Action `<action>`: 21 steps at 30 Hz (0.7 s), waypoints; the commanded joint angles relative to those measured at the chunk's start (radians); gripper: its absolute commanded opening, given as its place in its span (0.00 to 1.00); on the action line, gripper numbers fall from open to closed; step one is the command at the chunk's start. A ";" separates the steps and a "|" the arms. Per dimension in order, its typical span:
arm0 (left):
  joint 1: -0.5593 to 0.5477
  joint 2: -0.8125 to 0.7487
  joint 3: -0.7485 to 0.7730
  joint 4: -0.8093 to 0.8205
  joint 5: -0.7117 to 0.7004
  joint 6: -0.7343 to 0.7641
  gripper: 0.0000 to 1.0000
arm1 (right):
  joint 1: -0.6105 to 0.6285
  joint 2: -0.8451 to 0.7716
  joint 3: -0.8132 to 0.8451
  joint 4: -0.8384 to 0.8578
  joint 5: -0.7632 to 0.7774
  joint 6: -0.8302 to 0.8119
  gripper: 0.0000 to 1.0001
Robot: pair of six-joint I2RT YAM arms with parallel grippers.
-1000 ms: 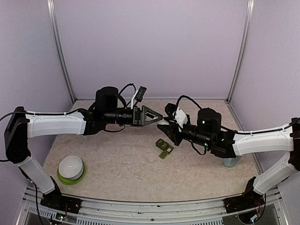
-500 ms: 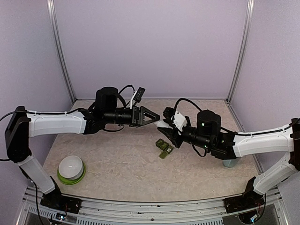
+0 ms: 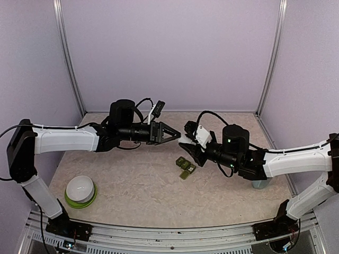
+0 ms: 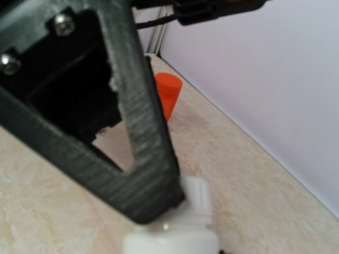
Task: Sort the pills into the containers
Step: Screw the lid of the pill bottle onto the pill bottle.
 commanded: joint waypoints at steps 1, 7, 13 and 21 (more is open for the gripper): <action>0.011 -0.002 0.016 0.017 0.008 0.000 0.42 | 0.009 -0.001 -0.001 0.014 0.003 -0.004 0.09; 0.013 0.004 0.017 0.026 0.016 0.000 0.31 | 0.009 -0.004 0.000 0.015 -0.008 -0.003 0.09; 0.010 0.014 0.009 0.063 0.060 0.007 0.24 | 0.009 0.000 0.007 0.010 -0.015 0.011 0.09; -0.009 0.021 -0.014 0.171 0.154 0.045 0.15 | 0.002 -0.012 0.027 -0.007 -0.119 0.135 0.10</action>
